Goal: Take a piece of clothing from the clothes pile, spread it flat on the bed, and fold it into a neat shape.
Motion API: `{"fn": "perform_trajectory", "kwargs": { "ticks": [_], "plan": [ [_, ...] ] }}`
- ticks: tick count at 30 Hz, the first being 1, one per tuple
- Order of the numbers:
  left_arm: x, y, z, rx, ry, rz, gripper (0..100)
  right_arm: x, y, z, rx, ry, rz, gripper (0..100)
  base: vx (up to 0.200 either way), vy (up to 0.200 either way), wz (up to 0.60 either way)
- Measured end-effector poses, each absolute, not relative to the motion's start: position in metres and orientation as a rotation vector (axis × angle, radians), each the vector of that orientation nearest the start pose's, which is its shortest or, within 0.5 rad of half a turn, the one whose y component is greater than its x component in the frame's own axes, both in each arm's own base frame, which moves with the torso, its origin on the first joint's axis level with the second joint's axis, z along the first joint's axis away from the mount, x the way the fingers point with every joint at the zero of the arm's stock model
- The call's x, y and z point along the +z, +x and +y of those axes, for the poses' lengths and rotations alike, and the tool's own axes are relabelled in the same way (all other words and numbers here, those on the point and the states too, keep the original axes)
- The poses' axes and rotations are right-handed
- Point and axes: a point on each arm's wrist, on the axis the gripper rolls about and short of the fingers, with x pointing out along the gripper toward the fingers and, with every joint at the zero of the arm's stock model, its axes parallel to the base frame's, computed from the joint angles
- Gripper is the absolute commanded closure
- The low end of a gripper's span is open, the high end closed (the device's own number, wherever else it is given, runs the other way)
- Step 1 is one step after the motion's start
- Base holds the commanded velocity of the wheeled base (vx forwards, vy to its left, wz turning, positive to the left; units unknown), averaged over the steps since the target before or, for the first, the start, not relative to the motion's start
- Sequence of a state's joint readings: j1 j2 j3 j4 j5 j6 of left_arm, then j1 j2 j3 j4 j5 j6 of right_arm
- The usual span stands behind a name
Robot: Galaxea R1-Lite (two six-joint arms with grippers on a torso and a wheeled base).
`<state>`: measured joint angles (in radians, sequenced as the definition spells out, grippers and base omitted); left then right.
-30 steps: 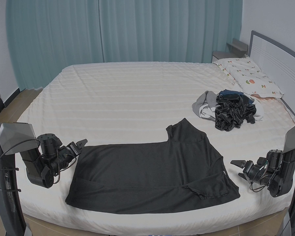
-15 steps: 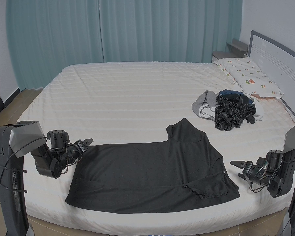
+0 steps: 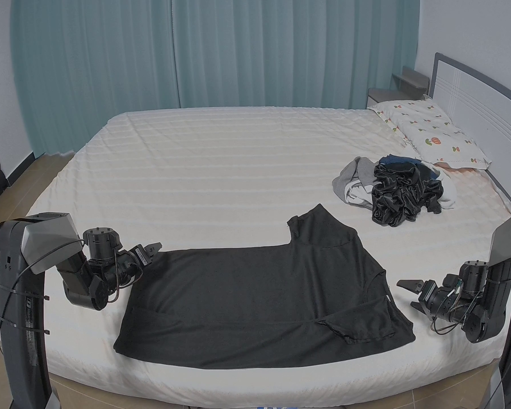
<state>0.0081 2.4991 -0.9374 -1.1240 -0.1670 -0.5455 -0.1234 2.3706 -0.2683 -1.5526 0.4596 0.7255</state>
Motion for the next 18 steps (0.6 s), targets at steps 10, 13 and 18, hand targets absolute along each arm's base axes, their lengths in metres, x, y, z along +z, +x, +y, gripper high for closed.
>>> {"fn": "perform_trajectory", "kwargs": {
  "ticks": [10, 13, 18],
  "plan": [
    [-0.045, 0.412, -0.001, -0.031, -0.572, 0.474, 100, -0.029, 0.283, -0.02, 0.111, 0.837, 0.599, 0, 0.0, 0.0, 0.0],
    [-0.045, 0.412, 0.0, -0.026, -0.573, 0.475, 100, -0.025, 0.292, -0.015, 0.099, 0.81, 0.553, 0, 0.0, 0.0, 0.0],
    [-0.045, 0.41, 0.0, -0.02, -0.574, 0.467, 100, -0.018, 0.32, 0.0, 0.11, 0.76, 0.463, 0, 0.0, 0.0, 0.0]
  ]
}}
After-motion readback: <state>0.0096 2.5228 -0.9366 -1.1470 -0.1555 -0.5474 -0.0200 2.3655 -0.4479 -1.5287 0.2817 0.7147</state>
